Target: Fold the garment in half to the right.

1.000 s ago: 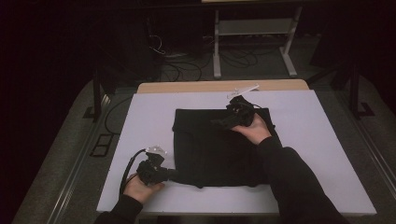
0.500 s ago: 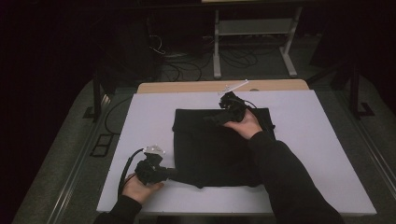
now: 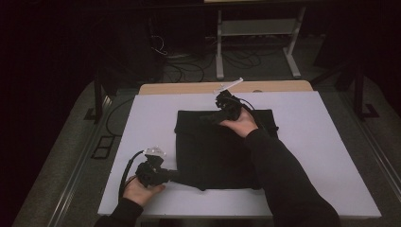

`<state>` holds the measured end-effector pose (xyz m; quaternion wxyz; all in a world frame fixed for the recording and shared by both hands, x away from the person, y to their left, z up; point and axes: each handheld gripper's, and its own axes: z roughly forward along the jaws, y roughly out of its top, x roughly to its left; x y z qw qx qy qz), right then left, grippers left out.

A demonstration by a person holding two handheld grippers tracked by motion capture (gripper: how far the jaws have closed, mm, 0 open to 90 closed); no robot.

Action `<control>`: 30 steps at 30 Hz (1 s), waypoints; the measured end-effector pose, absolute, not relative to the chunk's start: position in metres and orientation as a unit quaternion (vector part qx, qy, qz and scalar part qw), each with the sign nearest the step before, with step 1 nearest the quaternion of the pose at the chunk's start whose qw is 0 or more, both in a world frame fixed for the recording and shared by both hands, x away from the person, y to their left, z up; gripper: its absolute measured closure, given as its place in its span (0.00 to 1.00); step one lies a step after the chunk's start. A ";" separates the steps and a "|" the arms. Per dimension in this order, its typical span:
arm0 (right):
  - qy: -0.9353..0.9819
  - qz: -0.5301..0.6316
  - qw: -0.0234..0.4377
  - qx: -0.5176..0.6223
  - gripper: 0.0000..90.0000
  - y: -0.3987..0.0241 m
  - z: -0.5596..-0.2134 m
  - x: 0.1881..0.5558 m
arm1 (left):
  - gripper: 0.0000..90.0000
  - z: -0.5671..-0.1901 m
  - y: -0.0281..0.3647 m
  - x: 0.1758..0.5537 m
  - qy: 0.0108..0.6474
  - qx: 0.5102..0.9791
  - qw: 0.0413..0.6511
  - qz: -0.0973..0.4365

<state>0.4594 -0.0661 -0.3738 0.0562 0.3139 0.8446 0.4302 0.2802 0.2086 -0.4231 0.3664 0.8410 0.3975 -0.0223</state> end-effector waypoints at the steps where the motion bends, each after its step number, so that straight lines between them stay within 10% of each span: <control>1: 0.845 0.430 0.056 0.314 0.00 -0.065 -0.374 0.460 | 0.94 -0.423 0.209 0.280 0.397 0.841 0.367 -0.023; 30: 0.856 0.414 0.057 0.304 0.00 -0.031 -0.376 0.480 | 0.94 -0.423 0.210 0.280 0.396 0.840 0.371 -0.027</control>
